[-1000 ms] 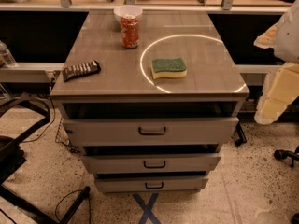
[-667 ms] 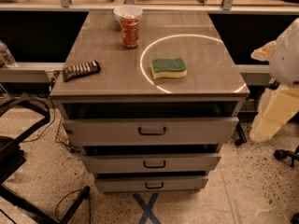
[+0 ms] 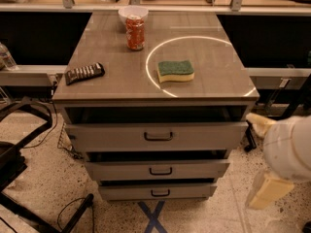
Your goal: Open bottom drawer
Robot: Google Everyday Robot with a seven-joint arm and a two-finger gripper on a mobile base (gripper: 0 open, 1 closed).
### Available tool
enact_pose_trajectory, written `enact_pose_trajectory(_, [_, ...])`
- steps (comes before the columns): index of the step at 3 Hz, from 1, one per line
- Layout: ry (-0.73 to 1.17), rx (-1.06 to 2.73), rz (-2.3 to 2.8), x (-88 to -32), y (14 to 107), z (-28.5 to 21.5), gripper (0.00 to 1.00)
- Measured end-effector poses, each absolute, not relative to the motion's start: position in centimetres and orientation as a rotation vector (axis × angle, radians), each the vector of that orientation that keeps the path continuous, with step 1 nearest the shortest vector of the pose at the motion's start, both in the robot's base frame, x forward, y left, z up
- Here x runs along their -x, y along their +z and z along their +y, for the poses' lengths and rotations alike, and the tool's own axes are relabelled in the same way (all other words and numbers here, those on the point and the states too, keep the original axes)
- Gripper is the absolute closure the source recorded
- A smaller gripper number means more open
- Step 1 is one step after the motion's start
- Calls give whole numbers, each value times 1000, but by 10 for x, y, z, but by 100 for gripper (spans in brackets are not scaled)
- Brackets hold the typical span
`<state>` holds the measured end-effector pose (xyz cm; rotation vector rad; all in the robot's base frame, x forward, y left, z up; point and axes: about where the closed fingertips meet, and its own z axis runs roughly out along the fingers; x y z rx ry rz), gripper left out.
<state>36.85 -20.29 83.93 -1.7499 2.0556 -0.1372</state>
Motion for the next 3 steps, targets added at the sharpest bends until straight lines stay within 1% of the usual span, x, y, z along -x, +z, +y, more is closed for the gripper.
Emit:
enact_pose_trajectory(1, [-180, 1874, 2077, -357, 736, -185, 0])
enact_pose_trajectory(2, [-208, 1901, 2118, -342, 723, -203, 0])
enact_pose_trajectory(3, [-206, 1900, 2108, -344, 727, -201, 0])
